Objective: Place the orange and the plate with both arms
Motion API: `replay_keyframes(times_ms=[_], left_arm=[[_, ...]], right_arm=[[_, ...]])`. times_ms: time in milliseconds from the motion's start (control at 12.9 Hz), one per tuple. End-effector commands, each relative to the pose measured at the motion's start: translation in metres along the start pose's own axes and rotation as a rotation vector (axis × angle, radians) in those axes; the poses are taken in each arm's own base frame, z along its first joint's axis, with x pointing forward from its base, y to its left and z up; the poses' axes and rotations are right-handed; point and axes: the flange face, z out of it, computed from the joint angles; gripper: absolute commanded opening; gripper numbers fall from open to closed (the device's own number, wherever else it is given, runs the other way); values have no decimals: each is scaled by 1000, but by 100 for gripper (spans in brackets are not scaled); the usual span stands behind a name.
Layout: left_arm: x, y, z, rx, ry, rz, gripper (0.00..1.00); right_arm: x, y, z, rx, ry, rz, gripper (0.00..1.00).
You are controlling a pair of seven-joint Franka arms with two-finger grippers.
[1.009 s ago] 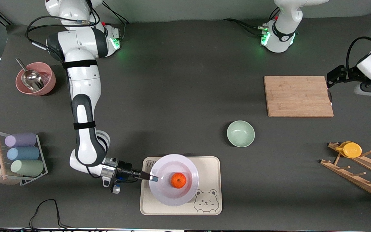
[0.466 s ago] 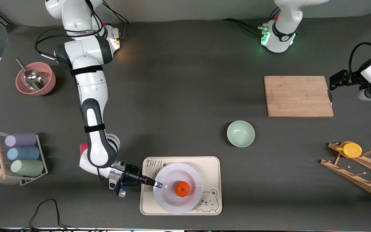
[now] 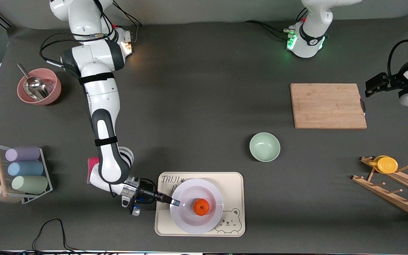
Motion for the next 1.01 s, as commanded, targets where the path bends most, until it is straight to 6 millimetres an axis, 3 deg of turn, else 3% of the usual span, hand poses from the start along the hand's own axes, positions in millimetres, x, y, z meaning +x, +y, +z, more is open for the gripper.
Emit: replay_keyframes(times_ms=[0,311,621,932], left_arm=[[-2,3,-8,0,9,0,100],[-3,-2,-5,-4,-6,-9,100],[-2,0,-3,-4,-10,-15,100],[5,1,1,-25,16,-14,100]], right_arm=[[4,-2,2,-1,-1,-37,97],[12,-18,-9,-54,-21,-98,100],[25,-65,-45,-187,-91,-158,100],[17,-101,-91,-344,-215,-236,100]])
